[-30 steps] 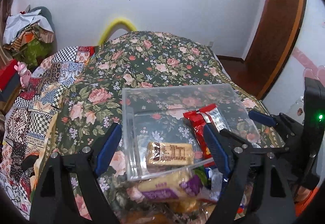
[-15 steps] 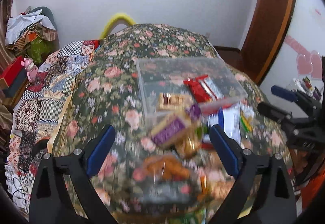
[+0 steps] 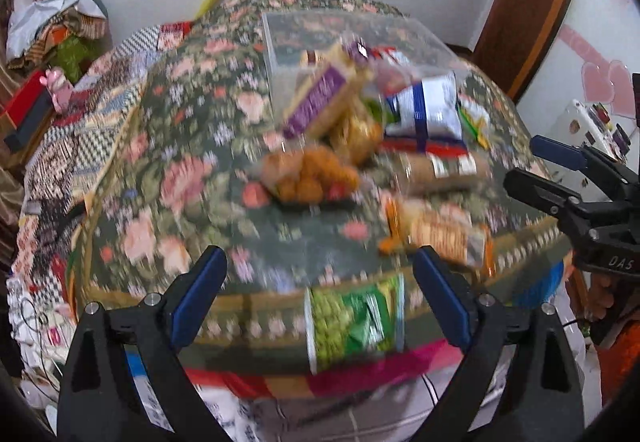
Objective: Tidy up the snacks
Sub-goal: 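Grasp the green pea snack bag with the left gripper while the right grasps a wafer pack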
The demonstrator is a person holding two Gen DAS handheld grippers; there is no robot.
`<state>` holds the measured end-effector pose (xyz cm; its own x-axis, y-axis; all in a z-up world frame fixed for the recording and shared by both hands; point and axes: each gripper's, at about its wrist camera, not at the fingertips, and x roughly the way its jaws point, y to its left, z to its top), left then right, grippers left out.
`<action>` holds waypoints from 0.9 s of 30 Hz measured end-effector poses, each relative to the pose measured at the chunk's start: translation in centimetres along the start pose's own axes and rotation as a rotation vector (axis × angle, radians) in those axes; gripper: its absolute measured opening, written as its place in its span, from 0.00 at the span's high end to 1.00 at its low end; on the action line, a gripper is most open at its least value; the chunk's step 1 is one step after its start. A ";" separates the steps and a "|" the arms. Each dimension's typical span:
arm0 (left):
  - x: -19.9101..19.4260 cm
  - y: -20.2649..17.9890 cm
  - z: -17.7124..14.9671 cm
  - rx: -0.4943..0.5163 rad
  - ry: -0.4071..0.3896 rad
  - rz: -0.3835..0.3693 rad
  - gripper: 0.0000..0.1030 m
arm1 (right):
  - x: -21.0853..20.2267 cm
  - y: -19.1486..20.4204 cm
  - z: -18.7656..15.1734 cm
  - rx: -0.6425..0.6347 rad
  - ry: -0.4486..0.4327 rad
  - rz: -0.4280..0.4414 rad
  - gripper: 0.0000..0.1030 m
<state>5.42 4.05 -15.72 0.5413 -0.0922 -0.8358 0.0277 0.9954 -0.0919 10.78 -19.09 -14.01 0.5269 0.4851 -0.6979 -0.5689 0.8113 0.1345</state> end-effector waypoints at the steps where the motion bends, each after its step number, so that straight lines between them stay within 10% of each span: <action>1: 0.2 0.0 -0.4 -0.005 0.013 -0.006 0.08 | 0.2 0.2 -0.5 0.001 0.015 0.009 0.20; 13: 2.1 0.2 -3.8 -0.075 0.087 -0.058 0.09 | 3.0 2.9 -2.9 -0.059 0.117 0.047 0.20; 20: 3.2 0.0 -4.5 -0.076 0.116 -0.102 0.48 | 4.7 3.2 -3.0 -0.075 0.170 0.067 0.33; 27: 3.3 0.6 -4.4 -0.081 0.078 -0.094 0.55 | 5.7 3.2 -3.2 -0.088 0.189 0.078 0.50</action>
<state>3.49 4.21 -20.92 0.4728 -0.1896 -0.8605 0.0051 0.9771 -0.2125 9.93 -14.75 -19.84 0.3561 0.4686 -0.8085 -0.6608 0.7380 0.1367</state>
